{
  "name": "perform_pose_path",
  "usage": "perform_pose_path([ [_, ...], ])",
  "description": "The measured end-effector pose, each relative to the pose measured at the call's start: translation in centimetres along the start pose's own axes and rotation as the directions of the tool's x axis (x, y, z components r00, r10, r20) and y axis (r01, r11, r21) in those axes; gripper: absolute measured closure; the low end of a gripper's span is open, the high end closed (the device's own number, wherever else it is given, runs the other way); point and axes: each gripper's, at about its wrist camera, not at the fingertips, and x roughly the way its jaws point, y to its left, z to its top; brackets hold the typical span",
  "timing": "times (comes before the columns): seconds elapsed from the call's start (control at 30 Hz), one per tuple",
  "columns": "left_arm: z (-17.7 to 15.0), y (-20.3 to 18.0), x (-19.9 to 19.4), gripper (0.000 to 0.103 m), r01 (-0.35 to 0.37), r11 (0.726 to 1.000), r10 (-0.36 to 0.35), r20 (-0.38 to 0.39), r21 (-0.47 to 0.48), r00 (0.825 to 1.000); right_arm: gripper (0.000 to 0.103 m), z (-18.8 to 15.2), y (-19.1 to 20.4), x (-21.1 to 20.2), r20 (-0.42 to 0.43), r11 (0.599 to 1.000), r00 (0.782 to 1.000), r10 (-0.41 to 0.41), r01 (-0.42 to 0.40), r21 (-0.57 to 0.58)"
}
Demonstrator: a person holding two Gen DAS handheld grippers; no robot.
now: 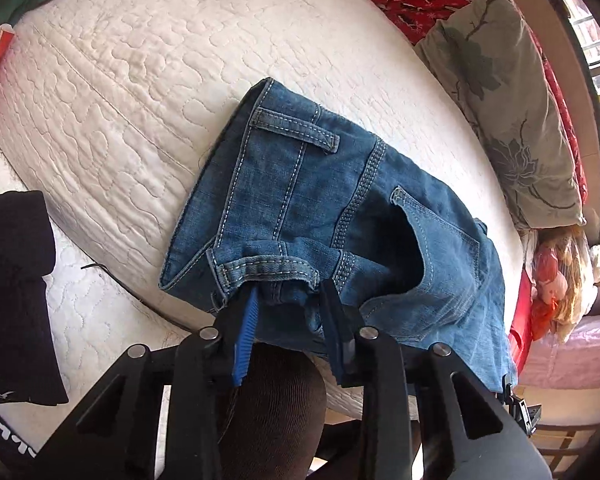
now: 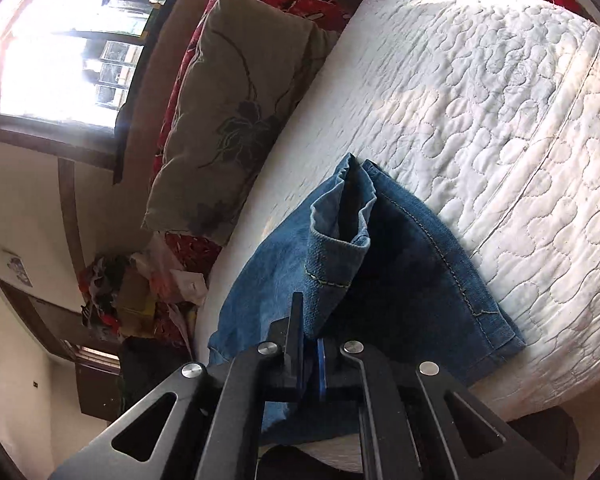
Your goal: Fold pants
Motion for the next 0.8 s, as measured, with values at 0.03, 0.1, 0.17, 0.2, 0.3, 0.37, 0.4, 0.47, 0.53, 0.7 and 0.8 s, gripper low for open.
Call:
perform_pose_path([
  [0.03, -0.2, 0.4, -0.4, 0.075, 0.002, 1.000, -0.002, 0.002, 0.004, 1.000, 0.099, -0.7, 0.2, -0.8, -0.001, 1.000, 1.000, 0.016, -0.016, -0.005],
  [0.1, -0.5, 1.4, -0.2, 0.075, -0.025, 0.999, 0.025, -0.006, 0.021, 1.000, 0.099, -2.1, -0.7, -1.8, -0.015, 1.000, 1.000, 0.003, -0.003, -0.006],
  [0.17, -0.6, 2.6, 1.7, 0.075, -0.073, 0.997, 0.074, -0.053, 0.014, 0.996, 0.099, -3.0, -3.4, -1.1, -0.051, 0.996, 0.995, -0.087, 0.087, 0.016],
  [0.2, -0.5, 3.2, 3.0, 0.075, -0.085, 0.996, 0.085, -0.099, -0.003, 0.992, 0.095, -3.3, -4.9, -0.4, -0.074, 0.989, 0.987, -0.141, 0.144, 0.037],
  [0.3, -0.7, 3.8, 4.7, 0.075, -0.128, 0.992, 0.125, -0.156, -0.007, 0.980, 0.094, -3.7, -7.8, 0.2, -0.097, 0.976, 0.980, -0.174, 0.185, 0.116],
  [0.37, -0.9, 3.8, 4.1, 0.075, -0.129, 0.991, 0.132, -0.152, 0.027, 0.979, 0.091, -3.4, -7.5, -0.4, -0.097, 0.974, 0.979, -0.181, 0.192, 0.120],
  [0.4, -1.0, 3.9, 3.5, 0.075, -0.131, 0.990, 0.137, -0.144, 0.045, 0.980, 0.089, -3.1, -7.1, -0.9, -0.102, 0.973, 0.975, -0.199, 0.209, 0.102],
  [0.47, -1.0, 4.2, 1.8, 0.075, -0.108, 0.992, 0.117, -0.128, 0.071, 0.985, 0.086, -2.3, -6.0, -2.7, -0.070, 0.967, 0.967, -0.247, 0.251, 0.050],
  [0.53, -0.7, 4.7, -0.2, 0.075, -0.074, 0.995, 0.081, -0.101, 0.071, 0.992, 0.079, -1.4, -4.6, -4.4, -0.011, 0.960, 0.960, -0.279, 0.279, 0.003],
  [0.7, 3.0, 5.3, -3.7, 0.051, -0.030, 0.999, 0.030, 0.011, 0.014, 0.999, 0.072, 0.9, 1.5, -2.4, -0.009, 0.950, 0.968, -0.251, 0.245, -0.195],
  [0.8, 6.0, 4.4, -2.8, 0.045, -0.008, 1.000, 0.008, 0.032, -0.006, 0.999, 0.069, 0.9, 7.3, 3.9, -0.122, 0.919, 0.970, -0.210, 0.153, -0.364],
])
